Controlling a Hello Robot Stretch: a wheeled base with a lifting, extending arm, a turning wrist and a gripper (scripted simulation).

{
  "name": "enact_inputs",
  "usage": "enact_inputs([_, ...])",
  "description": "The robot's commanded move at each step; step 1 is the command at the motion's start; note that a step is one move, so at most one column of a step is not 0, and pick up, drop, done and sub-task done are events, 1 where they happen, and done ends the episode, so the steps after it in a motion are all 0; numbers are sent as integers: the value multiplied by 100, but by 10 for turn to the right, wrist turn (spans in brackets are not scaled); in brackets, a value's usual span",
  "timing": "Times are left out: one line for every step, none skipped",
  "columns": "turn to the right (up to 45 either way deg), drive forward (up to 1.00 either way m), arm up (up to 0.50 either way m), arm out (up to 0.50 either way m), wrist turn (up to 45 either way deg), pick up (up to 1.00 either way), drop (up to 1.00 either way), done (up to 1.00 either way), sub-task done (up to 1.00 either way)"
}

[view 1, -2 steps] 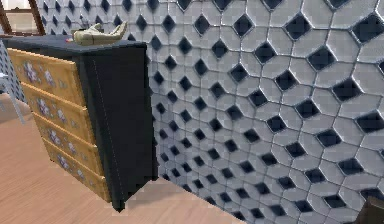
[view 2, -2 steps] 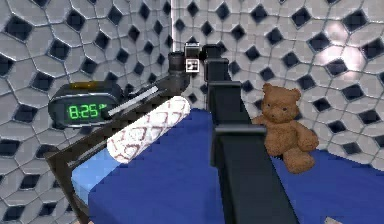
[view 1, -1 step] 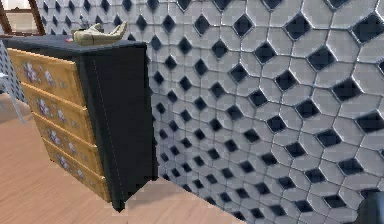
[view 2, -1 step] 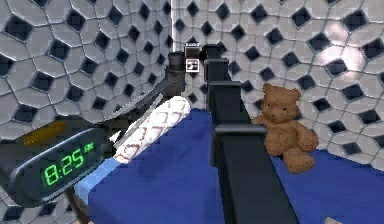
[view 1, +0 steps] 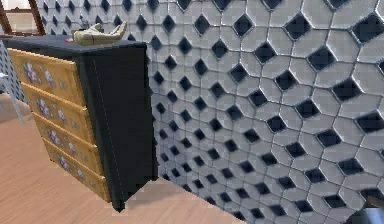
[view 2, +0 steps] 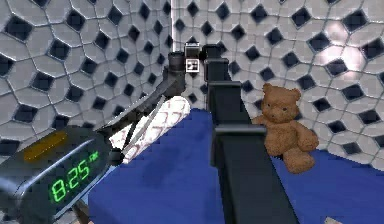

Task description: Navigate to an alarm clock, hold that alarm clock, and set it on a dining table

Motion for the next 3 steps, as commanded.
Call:
enact_inputs([0, 0, 0, -38, 0, 0, 0, 0, 0])
enact_inputs([-450, 0, 0, 0, 0, 0, 0, 0, 0])
enact_inputs([-180, 0, 0, 0, 0, 0, 0, 0, 0])
